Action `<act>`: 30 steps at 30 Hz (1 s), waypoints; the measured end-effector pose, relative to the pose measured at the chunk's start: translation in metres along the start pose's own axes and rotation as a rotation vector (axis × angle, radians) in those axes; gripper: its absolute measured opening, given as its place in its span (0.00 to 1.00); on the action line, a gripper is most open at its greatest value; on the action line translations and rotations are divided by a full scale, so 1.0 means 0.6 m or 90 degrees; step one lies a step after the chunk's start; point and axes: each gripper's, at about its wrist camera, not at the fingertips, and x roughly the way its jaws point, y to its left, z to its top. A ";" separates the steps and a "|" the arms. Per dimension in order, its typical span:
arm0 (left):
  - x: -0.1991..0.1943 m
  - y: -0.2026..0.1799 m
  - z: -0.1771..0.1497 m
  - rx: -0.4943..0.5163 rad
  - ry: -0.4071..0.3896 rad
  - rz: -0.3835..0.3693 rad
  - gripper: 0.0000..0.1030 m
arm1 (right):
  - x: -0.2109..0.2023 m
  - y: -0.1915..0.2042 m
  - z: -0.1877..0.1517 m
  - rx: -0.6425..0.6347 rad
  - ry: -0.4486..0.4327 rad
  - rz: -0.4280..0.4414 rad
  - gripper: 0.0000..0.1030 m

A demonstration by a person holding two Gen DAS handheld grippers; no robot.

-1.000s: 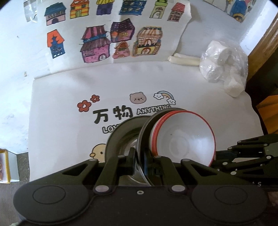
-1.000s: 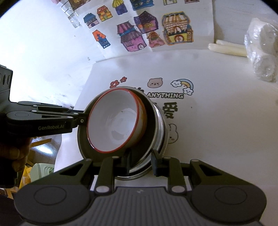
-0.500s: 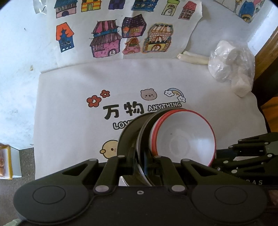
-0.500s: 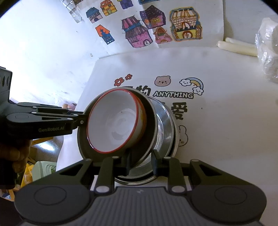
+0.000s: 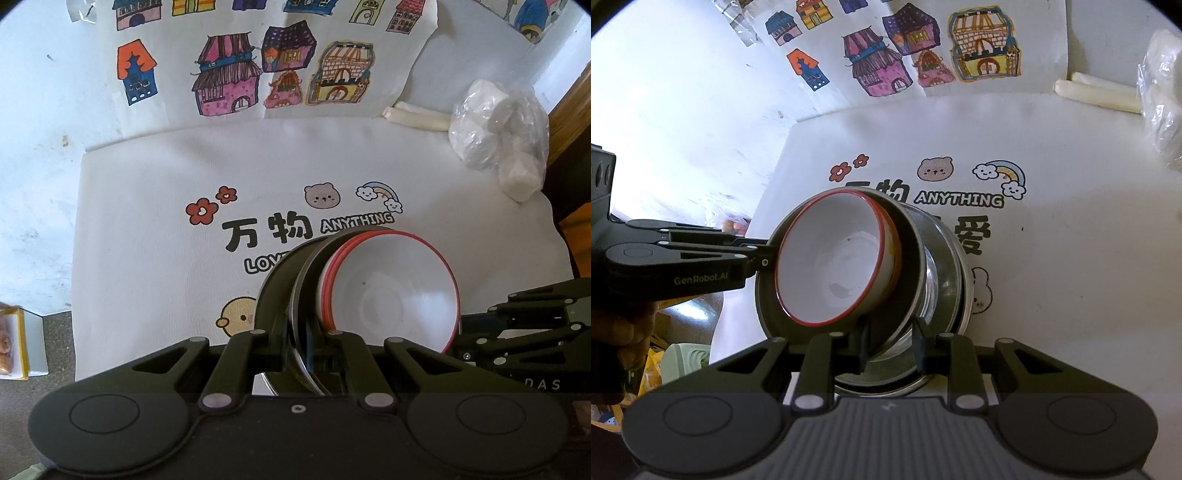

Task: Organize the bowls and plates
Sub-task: 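Lift the stainless bowl with nested white bowls over the plate stack, then lower the bowl stack onto the stainless plate stack with both grippers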

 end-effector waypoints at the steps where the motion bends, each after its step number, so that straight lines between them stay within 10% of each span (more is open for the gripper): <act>1: 0.000 0.001 0.001 0.000 0.001 0.000 0.07 | 0.001 0.000 0.001 0.000 0.000 0.000 0.27; 30: 0.025 0.025 0.017 -0.017 0.027 0.018 0.07 | 0.031 -0.002 0.026 0.002 0.023 0.011 0.27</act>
